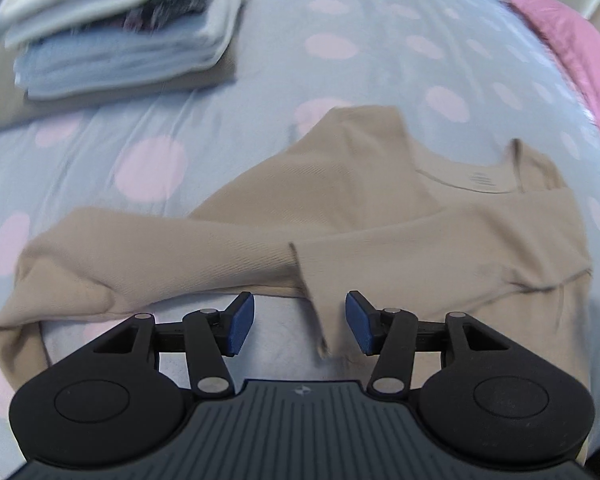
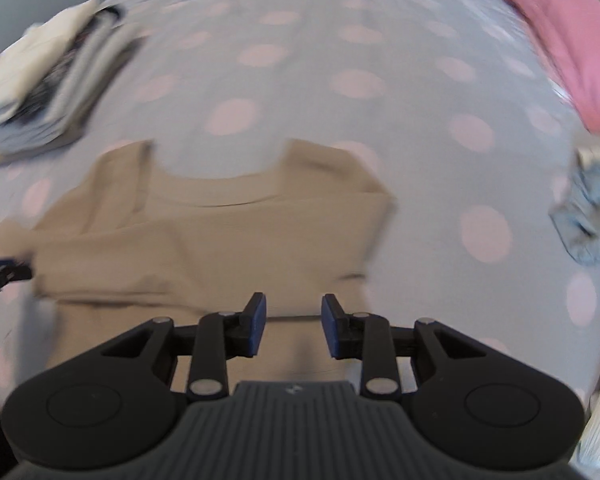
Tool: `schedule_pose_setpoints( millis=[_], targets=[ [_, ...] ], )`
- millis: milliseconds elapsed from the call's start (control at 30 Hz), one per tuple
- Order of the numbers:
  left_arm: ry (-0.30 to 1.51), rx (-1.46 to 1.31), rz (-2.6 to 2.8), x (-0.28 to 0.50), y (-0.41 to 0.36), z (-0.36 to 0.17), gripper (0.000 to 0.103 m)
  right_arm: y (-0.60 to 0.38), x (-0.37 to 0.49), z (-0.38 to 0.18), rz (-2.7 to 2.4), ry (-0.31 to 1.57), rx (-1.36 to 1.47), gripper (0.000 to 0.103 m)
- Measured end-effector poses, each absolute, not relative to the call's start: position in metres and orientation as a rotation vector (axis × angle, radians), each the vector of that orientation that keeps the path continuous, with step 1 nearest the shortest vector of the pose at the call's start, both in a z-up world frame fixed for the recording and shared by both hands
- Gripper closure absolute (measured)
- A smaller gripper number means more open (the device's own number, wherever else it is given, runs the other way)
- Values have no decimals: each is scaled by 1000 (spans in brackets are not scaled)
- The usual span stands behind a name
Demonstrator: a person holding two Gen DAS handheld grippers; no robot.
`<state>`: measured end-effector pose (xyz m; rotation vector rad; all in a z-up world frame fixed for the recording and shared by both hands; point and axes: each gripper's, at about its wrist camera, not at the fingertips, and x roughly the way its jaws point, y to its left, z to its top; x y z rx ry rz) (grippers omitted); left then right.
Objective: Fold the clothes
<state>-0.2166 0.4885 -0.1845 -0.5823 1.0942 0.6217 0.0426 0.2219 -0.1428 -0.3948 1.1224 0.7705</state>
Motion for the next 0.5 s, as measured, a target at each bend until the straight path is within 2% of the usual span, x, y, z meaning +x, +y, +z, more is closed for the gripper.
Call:
schedule_pose_setpoints(
  millis=[67,133,300,500],
  targets=[
    [1108,-631,604,-215,493,-196,63,212,53,-160,739,1129,-388,69],
    [1114,-665,587,-212,495,-203,76,212,56,-176,745,1138,-404,69],
    [1081,-673,557,-202,492,-200,96,216,60,-211,777,1158,-450,69],
    [1018,-657,570,-194,490,-189,100,228,58,-227,798,1086,-511,69]
  ],
)
